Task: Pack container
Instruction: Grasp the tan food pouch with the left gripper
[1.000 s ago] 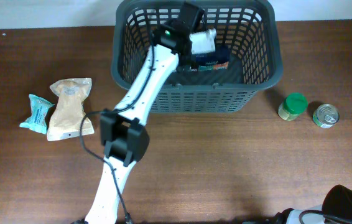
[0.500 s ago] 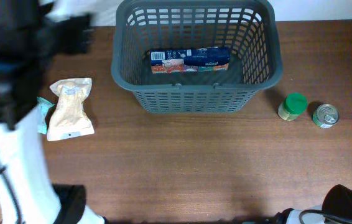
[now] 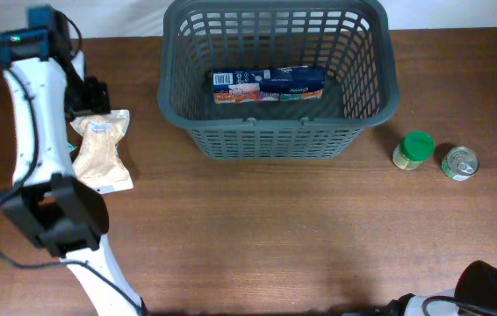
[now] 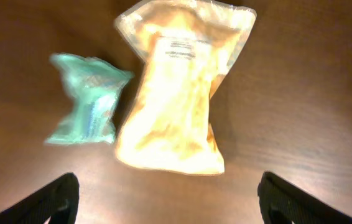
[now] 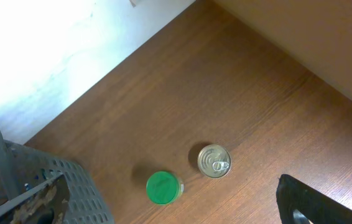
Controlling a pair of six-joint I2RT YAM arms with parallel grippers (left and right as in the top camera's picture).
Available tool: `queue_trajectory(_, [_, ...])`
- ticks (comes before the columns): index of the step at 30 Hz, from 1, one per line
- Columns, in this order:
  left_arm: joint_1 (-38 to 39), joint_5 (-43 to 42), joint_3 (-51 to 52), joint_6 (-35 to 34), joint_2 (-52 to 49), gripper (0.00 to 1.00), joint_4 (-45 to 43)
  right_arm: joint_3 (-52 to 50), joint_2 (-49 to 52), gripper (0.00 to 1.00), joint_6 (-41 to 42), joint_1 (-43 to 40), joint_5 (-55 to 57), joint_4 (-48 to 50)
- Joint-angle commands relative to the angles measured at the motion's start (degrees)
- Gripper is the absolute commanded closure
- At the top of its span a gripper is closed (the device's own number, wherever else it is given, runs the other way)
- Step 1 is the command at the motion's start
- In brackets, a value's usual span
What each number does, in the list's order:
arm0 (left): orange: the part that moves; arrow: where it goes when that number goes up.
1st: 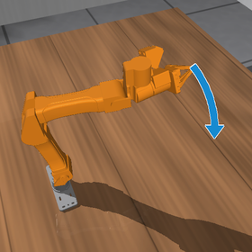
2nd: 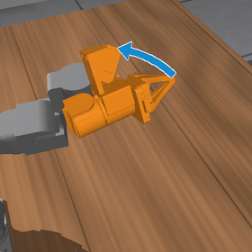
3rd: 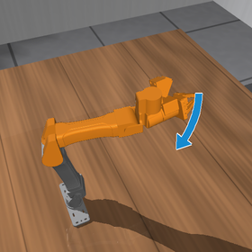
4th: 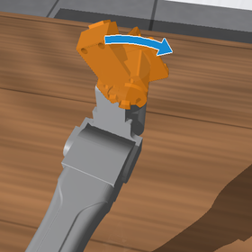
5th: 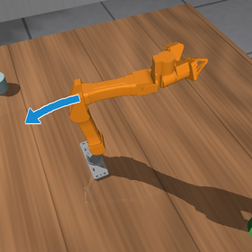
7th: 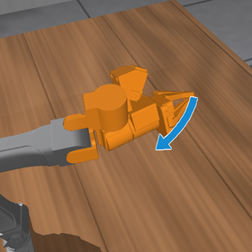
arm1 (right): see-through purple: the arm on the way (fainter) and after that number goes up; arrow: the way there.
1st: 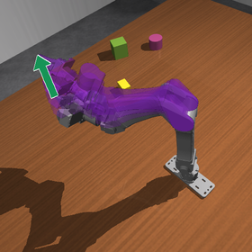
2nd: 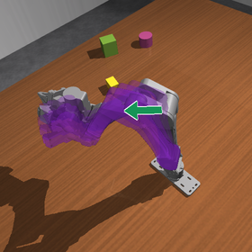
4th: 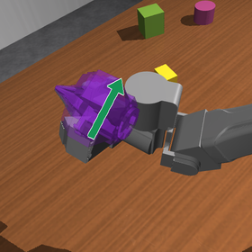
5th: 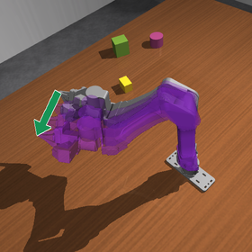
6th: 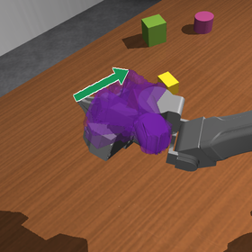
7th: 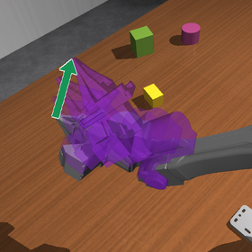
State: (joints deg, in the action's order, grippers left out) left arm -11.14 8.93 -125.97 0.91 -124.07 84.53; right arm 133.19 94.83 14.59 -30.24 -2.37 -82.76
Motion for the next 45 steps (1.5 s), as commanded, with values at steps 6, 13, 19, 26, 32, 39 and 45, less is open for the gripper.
queue_trajectory(6, [-1.5, -1.4, 2.4, 5.2, -9.9, 0.16, -4.5, 0.0, -0.2, 0.01, 0.1, -0.3, 0.7, 0.0])
queue_trajectory(13, [-4.2, -0.6, 2.5, 3.8, -12.9, 0.16, -7.0, 0.0, -0.2, 0.01, 0.0, -0.3, 0.7, 0.0])
queue_trajectory(19, [-4.8, -1.2, 3.5, 3.7, -15.6, 0.16, -5.8, 0.0, -0.2, 0.01, 0.1, -0.3, 0.7, 0.0])
queue_trajectory(26, [-4.4, -3.6, 7.2, 5.2, -16.1, 0.16, -5.9, 0.0, -0.2, 0.01, 0.0, -0.3, 0.7, 0.0])
queue_trajectory(32, [-4.4, -3.6, 10.5, 7.0, -16.1, 0.13, -6.8, 0.0, -0.2, 0.01, 0.1, -0.3, 0.7, 0.0])
queue_trajectory(39, [-4.4, -3.8, 13.7, 8.0, -16.1, 0.07, -8.9, 0.0, -0.2, 0.01, 0.1, -0.3, 0.7, 0.0])
queue_trajectory(45, [-4.4, -4.7, 13.4, 8.2, -15.9, 0.1, -8.5, 0.0, -0.2, 0.01, 0.1, -0.3, 0.7, 0.0])
